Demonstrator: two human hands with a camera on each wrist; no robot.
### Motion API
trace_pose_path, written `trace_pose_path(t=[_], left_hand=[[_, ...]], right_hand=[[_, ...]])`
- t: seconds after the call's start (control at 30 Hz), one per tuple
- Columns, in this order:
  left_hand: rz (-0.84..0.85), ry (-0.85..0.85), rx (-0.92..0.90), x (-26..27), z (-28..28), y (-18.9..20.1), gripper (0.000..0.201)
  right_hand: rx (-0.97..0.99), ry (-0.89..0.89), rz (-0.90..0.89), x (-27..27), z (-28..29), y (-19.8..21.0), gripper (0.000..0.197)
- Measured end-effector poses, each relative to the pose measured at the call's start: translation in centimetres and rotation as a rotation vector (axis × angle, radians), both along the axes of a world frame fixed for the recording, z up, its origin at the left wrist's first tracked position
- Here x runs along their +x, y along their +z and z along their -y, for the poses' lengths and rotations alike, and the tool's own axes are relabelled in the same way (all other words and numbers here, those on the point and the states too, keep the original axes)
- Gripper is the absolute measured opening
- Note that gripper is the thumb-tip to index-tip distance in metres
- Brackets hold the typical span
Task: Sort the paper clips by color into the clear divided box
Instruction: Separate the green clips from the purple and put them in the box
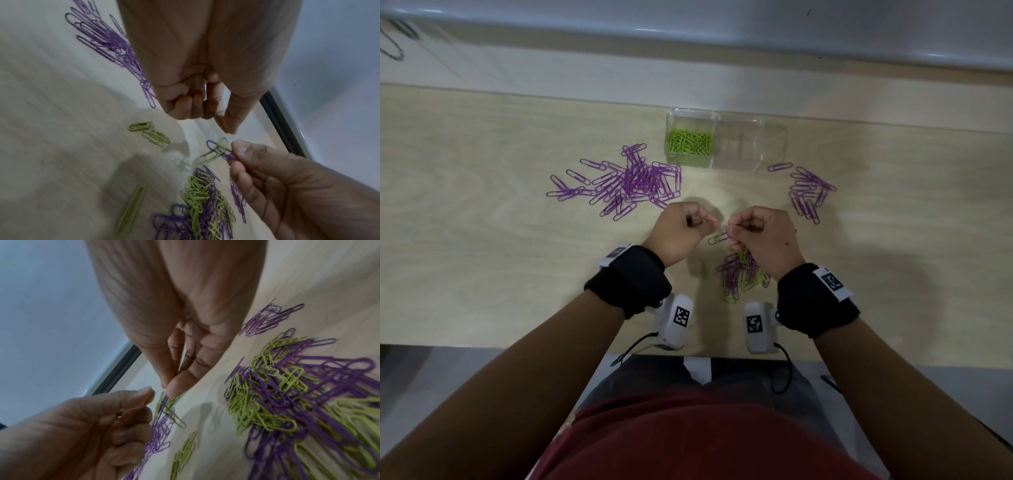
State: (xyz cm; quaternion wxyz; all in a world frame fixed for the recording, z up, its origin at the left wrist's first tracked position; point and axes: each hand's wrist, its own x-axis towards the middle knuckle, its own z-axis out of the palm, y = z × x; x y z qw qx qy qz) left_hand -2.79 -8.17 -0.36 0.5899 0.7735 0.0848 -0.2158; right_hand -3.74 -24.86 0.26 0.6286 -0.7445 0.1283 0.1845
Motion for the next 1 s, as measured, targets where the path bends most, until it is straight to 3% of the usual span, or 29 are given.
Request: trace_pose_path(t=[0.23,0.4,0.53,0.6,0.7,0.8,0.87,1.0], left_hand=[[-0.021,-0.073,0.057,-0.7,0.0,-0.6,0.007],[0.030,0.043,-0.080,-0.9,0.1,-0.1,0.010],[-0.053,0.193,-0.223,-1.1,-1.2,0.1,0.028],[0.031,0.103,-0.080,-1.6,-2.7,-0.5,0.027],[0.177,-0.168,0.276,-2.9,-4.4,-1.8,0.013],[0.283,-0.293,0.365,-3.5,-4.8,-2.8,0.007],[0.341,-0.378,0.456,-3.3,-4.6,-3.2,0.002],[0.522,-0.495,0.797,-2.9,-3.8,-3.4,0.029]], right_hand=[[-0.013,0.001,0.007,-0.3,-0.2,-0.1,0.002],[-0.091,0.008,0.013,-0.4,-0.4,-0.6,0.004],[-0.210,-0.012,0.044,-0.2,0.6,-1.0,0.010],[-0.292,-0.044,0.085,0.7,2.3,-1.1,0.013],[-0.374,-0.194,0.162,2.7,5.3,-1.1,0.025],[-0.461,-0.277,0.183,4.0,7.8,-1.2,0.016],[-0.575,-0.200,0.157,4.2,9.0,-1.4,0.005],[-0.783,0.071,0.240,2.8,9.4,-2.2,0.008]])
